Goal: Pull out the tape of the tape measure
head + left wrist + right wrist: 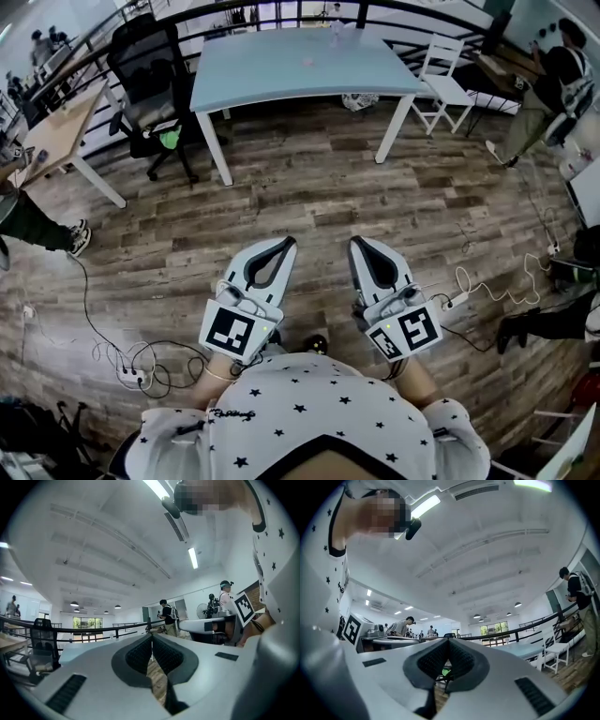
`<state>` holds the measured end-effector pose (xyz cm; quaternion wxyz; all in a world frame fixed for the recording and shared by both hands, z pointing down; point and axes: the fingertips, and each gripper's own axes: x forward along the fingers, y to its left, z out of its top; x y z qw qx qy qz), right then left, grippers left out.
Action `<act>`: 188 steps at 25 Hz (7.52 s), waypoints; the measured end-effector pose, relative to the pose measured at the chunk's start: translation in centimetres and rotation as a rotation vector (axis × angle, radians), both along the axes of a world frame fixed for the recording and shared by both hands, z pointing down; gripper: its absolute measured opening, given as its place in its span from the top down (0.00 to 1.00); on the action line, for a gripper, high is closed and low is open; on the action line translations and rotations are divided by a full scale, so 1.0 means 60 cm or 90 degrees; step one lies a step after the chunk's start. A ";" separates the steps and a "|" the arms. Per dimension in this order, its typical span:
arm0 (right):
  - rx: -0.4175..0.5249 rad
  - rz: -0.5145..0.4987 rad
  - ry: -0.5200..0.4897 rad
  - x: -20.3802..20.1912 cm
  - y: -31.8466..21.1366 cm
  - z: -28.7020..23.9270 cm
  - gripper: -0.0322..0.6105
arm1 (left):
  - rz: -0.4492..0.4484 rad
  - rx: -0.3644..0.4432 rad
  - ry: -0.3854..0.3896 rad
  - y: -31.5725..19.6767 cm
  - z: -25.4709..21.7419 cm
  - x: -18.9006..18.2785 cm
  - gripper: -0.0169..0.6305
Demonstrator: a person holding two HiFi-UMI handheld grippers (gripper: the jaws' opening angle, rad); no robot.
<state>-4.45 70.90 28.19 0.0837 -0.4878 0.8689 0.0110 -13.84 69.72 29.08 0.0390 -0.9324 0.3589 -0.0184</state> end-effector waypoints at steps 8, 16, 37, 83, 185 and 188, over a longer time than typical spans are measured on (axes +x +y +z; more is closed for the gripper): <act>-0.031 0.004 -0.032 0.056 -0.002 0.026 0.95 | -0.029 -0.014 -0.019 0.003 0.010 0.036 0.93; -0.040 0.003 -0.032 0.073 -0.019 0.040 0.95 | -0.044 -0.017 -0.030 -0.015 0.020 0.055 0.93; -0.044 0.103 -0.004 0.119 -0.317 0.040 0.95 | 0.054 -0.006 0.014 -0.349 0.037 0.103 0.93; -0.089 -0.046 -0.028 0.078 -1.020 0.069 0.94 | -0.126 -0.042 0.032 -0.987 0.071 -0.005 0.93; -0.053 -0.271 0.357 0.105 -1.695 0.226 0.62 | -0.033 -0.293 0.079 -1.670 0.192 0.213 0.67; -0.045 -0.295 0.349 0.096 -1.692 0.222 0.62 | -0.026 -0.305 0.104 -1.672 0.191 0.222 0.67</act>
